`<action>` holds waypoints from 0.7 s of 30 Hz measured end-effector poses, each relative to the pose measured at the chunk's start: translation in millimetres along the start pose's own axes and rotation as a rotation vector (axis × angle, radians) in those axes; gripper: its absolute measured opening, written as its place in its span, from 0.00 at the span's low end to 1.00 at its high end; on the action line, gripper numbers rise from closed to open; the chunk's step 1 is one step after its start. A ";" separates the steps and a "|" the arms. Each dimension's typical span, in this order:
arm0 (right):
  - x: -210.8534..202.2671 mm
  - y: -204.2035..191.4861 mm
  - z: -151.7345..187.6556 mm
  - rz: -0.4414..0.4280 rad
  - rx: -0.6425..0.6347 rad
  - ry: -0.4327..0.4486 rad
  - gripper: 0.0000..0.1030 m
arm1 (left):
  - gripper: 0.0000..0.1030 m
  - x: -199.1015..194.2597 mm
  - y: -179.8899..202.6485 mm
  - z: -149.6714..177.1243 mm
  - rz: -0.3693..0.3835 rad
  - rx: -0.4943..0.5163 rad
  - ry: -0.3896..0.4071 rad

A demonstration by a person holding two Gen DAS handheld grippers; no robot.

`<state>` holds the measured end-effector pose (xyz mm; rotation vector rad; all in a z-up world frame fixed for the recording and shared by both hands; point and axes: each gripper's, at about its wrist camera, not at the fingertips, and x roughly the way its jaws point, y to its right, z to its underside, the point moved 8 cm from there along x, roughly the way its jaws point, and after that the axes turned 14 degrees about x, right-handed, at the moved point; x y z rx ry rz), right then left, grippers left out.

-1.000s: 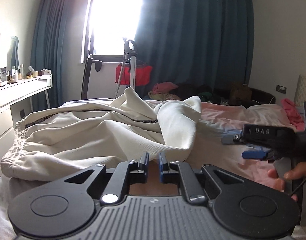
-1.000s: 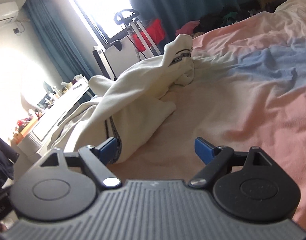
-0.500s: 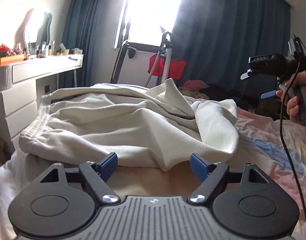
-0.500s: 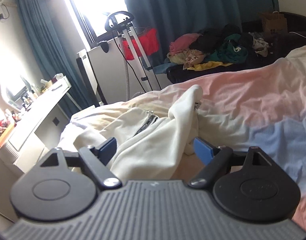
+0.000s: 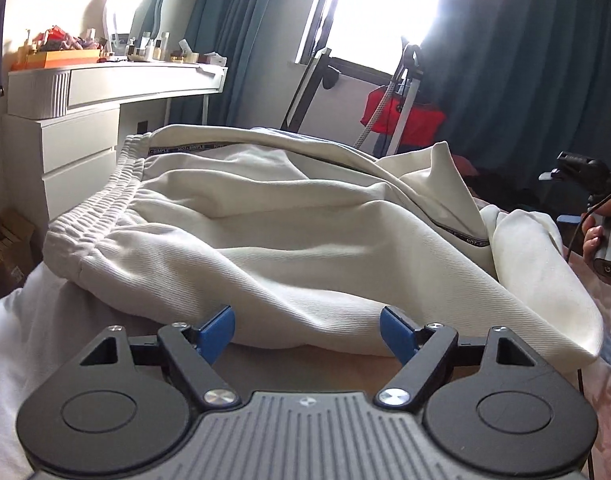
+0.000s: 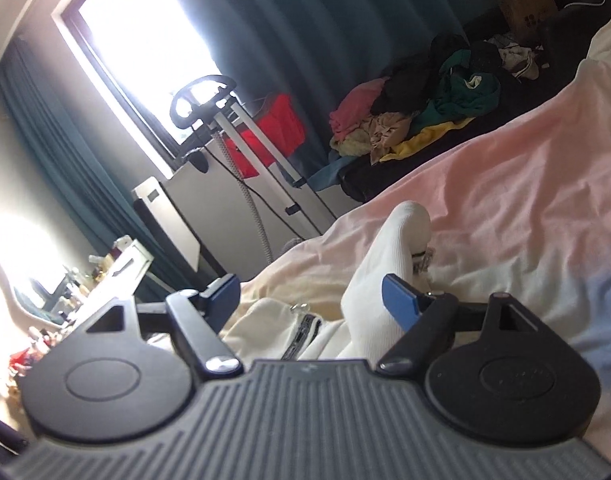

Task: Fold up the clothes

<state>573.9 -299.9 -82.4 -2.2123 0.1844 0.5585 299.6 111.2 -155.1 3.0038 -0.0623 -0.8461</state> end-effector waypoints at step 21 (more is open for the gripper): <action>-163.2 16.0 -59.4 -0.077 0.002 0.321 0.07 | 0.89 23.0 11.9 14.1 0.034 0.086 -0.037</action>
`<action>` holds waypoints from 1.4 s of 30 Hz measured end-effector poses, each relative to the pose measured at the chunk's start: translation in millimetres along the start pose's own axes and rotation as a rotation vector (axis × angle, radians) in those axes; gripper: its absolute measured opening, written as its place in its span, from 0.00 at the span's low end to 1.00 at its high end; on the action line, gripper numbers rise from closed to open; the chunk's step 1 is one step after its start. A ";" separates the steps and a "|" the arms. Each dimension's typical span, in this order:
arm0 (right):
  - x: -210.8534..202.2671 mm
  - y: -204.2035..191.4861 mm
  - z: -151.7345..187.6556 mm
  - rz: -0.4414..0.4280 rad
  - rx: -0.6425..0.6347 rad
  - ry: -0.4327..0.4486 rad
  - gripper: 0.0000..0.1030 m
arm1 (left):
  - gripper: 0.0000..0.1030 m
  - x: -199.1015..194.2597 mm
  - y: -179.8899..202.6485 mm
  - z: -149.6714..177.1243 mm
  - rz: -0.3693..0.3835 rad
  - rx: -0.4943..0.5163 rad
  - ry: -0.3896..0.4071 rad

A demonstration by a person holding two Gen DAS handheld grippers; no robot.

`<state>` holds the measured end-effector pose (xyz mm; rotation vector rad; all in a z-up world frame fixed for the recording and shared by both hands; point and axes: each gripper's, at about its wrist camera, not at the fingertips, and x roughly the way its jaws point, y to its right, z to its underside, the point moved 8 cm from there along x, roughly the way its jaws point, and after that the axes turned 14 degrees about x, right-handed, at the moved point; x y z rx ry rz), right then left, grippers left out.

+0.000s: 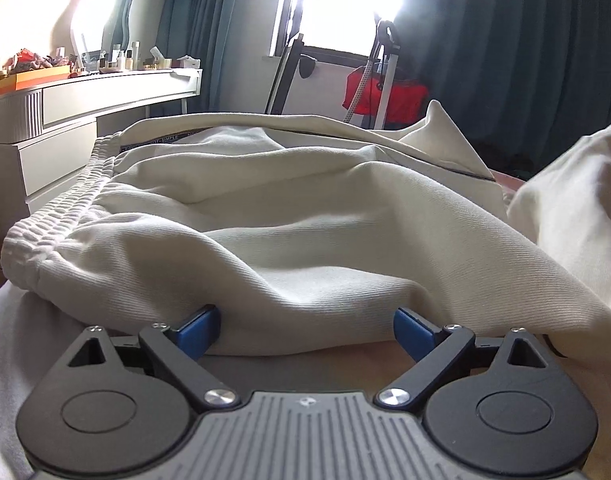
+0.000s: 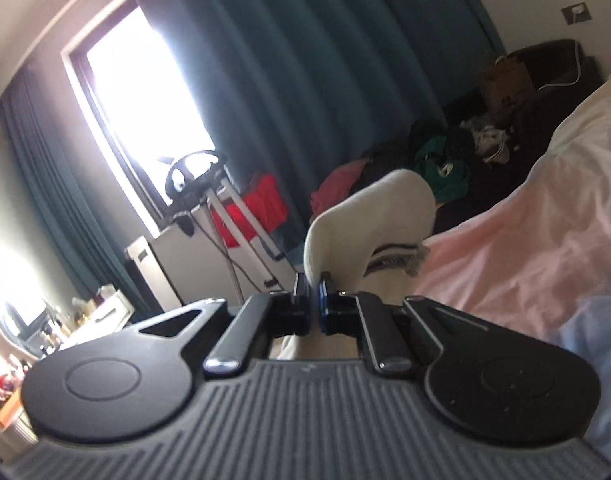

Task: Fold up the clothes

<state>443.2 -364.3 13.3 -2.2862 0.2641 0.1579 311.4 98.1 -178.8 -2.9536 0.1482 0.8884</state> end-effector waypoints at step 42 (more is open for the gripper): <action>-187.1 306.4 61.0 0.222 0.788 0.062 0.80 | 0.12 -98.7 -231.7 -31.1 0.108 -0.883 0.212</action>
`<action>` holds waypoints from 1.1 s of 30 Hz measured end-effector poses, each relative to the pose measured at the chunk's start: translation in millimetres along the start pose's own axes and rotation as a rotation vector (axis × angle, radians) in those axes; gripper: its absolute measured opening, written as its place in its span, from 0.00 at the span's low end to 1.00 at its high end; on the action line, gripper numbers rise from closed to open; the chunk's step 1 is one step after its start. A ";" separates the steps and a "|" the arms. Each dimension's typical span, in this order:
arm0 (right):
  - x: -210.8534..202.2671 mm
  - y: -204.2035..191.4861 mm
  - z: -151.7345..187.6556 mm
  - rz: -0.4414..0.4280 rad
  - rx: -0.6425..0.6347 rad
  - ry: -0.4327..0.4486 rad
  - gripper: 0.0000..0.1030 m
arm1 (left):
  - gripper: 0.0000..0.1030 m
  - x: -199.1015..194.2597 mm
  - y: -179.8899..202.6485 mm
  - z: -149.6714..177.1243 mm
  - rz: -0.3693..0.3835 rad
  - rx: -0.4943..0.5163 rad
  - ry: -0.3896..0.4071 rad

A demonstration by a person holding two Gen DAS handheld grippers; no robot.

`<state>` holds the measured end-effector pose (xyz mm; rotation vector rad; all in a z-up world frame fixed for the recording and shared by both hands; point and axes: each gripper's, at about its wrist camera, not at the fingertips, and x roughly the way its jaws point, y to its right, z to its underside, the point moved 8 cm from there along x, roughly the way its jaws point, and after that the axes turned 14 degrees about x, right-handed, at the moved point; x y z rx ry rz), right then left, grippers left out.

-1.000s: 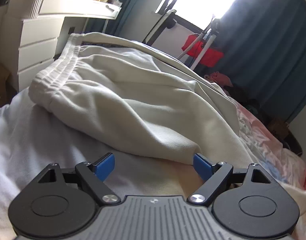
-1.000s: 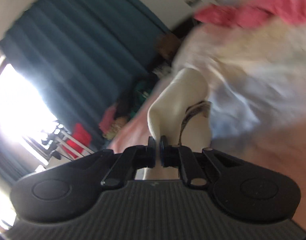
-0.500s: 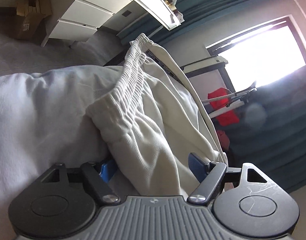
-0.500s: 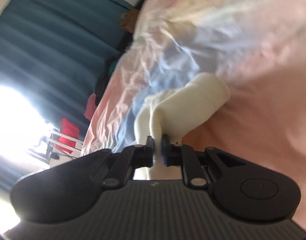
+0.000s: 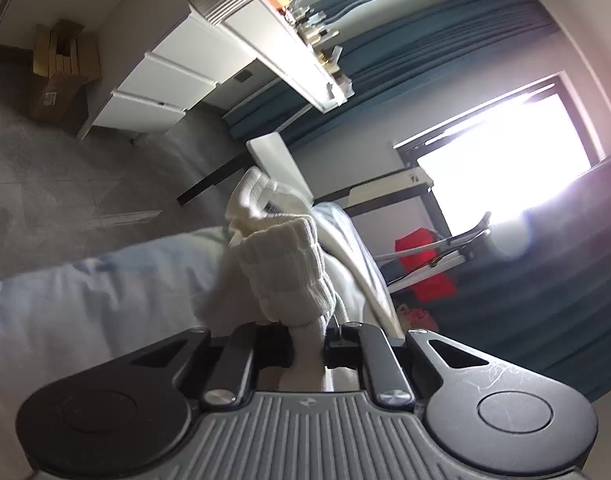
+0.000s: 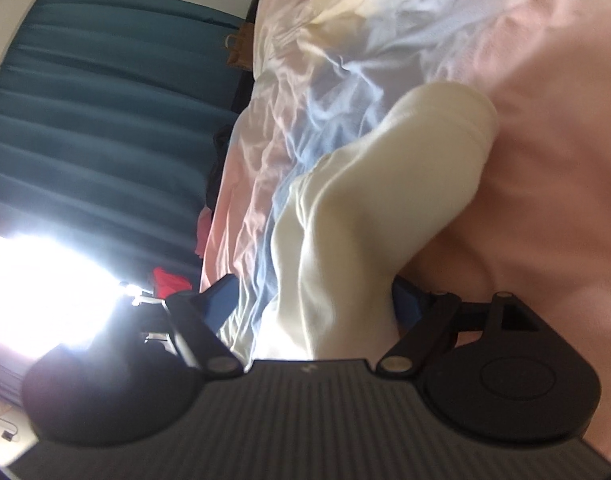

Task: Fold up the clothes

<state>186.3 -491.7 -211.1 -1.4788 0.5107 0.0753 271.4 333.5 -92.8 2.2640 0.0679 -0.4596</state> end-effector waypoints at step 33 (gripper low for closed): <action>-44.2 20.0 -104.9 0.203 -0.398 0.097 0.09 | 0.12 -81.5 -66.4 29.7 -0.166 0.009 -0.214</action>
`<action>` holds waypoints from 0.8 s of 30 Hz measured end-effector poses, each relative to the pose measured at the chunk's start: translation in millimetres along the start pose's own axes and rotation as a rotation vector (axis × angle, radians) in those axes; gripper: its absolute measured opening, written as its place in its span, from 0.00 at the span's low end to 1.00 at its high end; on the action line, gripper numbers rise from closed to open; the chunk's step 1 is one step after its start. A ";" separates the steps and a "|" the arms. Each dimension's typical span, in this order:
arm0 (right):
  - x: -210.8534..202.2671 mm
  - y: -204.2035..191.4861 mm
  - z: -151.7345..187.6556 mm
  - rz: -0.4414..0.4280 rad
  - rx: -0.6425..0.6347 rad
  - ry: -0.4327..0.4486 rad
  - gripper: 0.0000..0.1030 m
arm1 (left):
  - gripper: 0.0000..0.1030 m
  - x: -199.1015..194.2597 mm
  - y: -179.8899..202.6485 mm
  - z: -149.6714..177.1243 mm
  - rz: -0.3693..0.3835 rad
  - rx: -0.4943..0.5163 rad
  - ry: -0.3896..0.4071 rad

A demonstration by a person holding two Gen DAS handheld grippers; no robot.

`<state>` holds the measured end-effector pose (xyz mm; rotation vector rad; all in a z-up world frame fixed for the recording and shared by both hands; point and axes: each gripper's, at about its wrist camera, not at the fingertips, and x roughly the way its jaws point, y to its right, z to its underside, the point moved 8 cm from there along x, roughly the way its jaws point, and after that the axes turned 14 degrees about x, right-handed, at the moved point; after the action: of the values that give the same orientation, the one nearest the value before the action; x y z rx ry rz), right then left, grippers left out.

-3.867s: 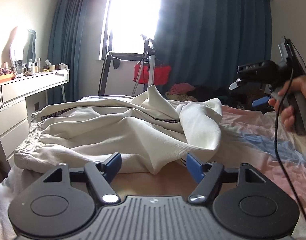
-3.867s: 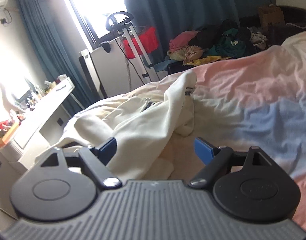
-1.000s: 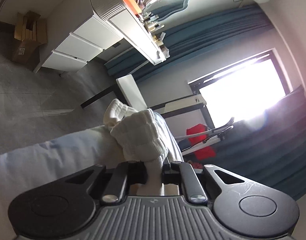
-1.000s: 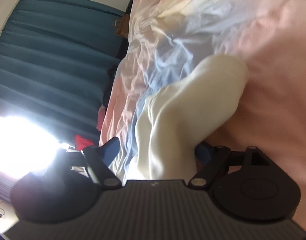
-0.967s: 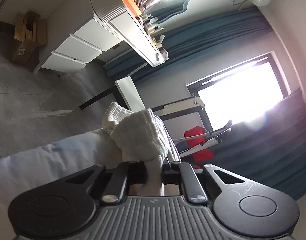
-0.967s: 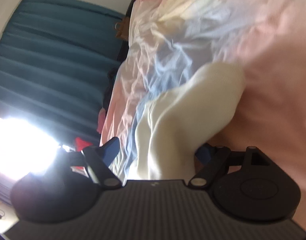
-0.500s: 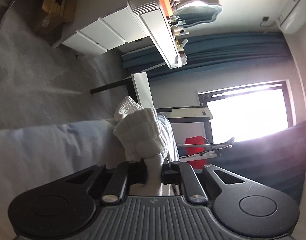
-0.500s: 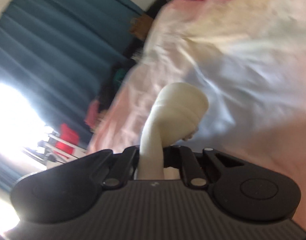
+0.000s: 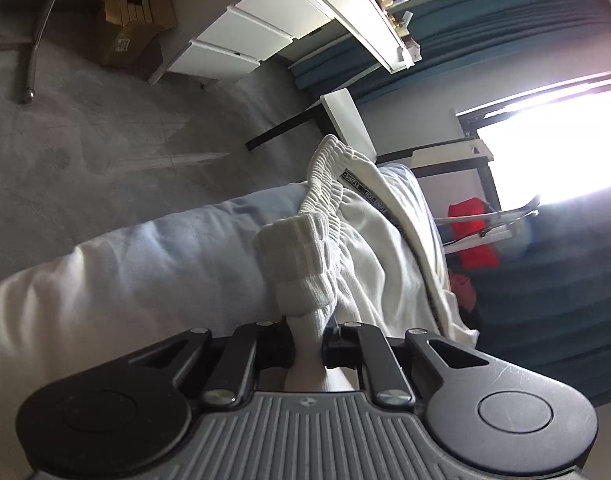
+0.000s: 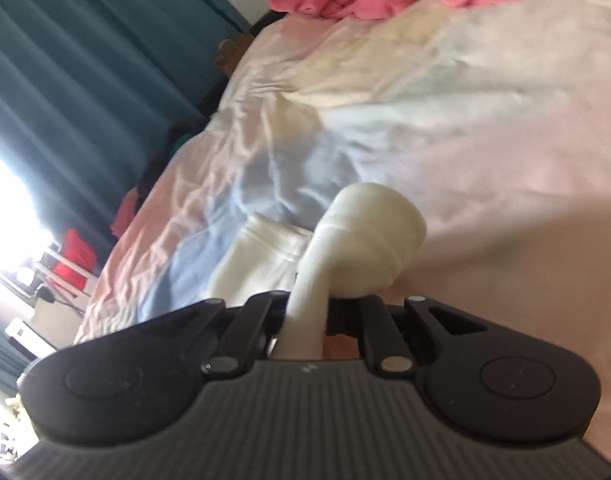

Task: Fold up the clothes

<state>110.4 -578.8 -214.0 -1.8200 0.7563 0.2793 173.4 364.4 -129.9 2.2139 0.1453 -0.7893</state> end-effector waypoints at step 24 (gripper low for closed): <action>-104.5 -140.7 53.2 -0.158 -0.448 0.027 0.83 | 0.96 -76.2 160.7 37.3 -0.198 0.661 0.174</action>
<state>125.6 -463.9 -72.1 -2.2973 0.5941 0.3408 148.0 236.4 -3.5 2.9318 0.2146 -0.8313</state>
